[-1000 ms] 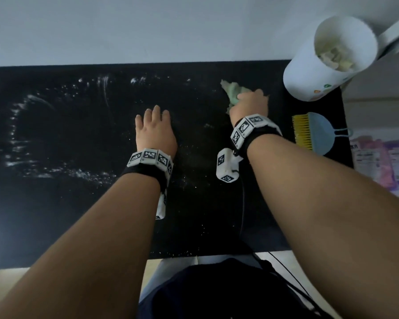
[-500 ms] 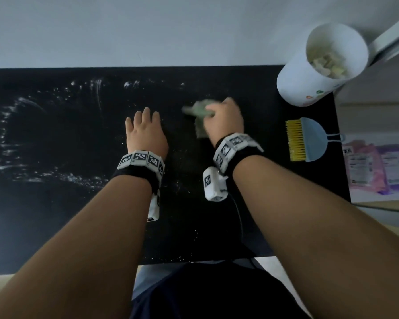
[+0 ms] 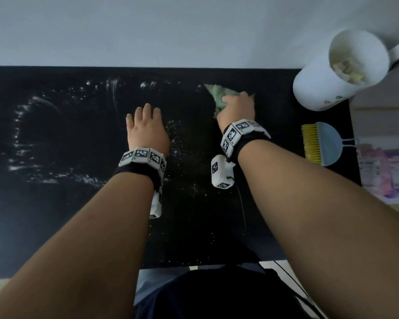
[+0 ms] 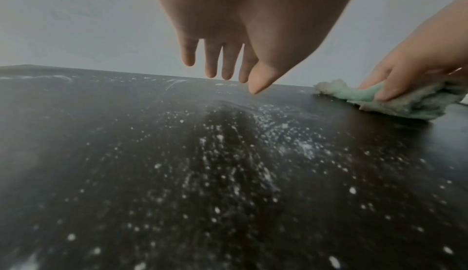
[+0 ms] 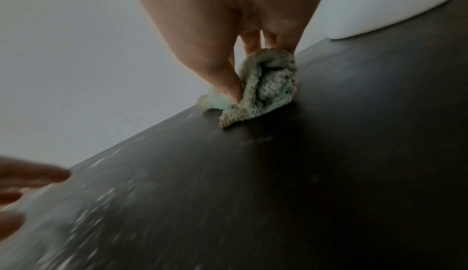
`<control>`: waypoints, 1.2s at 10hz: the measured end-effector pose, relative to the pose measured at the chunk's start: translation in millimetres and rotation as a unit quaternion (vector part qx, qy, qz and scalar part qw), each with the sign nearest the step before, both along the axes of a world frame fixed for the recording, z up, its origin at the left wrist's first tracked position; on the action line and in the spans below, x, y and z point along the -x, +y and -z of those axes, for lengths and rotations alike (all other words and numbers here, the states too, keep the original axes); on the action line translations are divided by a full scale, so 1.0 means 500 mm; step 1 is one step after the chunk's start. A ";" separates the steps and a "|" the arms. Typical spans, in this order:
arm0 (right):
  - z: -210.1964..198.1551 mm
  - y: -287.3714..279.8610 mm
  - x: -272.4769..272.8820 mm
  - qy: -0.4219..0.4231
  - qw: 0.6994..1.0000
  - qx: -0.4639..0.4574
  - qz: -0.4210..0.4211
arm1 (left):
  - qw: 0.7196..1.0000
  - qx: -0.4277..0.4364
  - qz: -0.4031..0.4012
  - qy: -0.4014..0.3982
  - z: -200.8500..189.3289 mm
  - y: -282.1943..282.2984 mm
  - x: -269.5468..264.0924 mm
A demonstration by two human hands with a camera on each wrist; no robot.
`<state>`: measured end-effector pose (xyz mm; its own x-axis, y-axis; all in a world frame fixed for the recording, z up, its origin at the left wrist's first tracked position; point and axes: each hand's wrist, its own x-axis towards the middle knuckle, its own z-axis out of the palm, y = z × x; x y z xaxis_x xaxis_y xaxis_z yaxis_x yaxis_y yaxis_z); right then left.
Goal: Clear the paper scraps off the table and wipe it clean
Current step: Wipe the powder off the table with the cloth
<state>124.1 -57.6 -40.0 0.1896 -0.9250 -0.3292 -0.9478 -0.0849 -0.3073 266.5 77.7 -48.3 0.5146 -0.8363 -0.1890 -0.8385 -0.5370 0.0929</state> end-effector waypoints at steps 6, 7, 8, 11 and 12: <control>0.011 -0.052 -0.072 0.042 0.989 0.028 0.139 | 0.999 -0.017 0.035 -0.001 0.004 0.016 -0.135; 0.026 -0.057 -0.108 0.050 0.992 0.028 0.117 | 0.999 -0.021 0.035 -0.002 0.008 0.023 -0.156; 0.041 -0.052 -0.166 0.042 0.995 0.032 0.082 | 0.999 -0.024 0.032 -0.005 0.010 0.031 -0.181; 0.019 0.037 -0.334 0.008 0.992 0.045 -0.121 | 0.999 -0.020 0.028 -0.012 0.005 0.063 -0.243; 0.007 0.052 -0.362 -0.009 0.988 0.024 -0.151 | 0.999 -0.015 0.030 -0.014 0.005 0.073 -0.254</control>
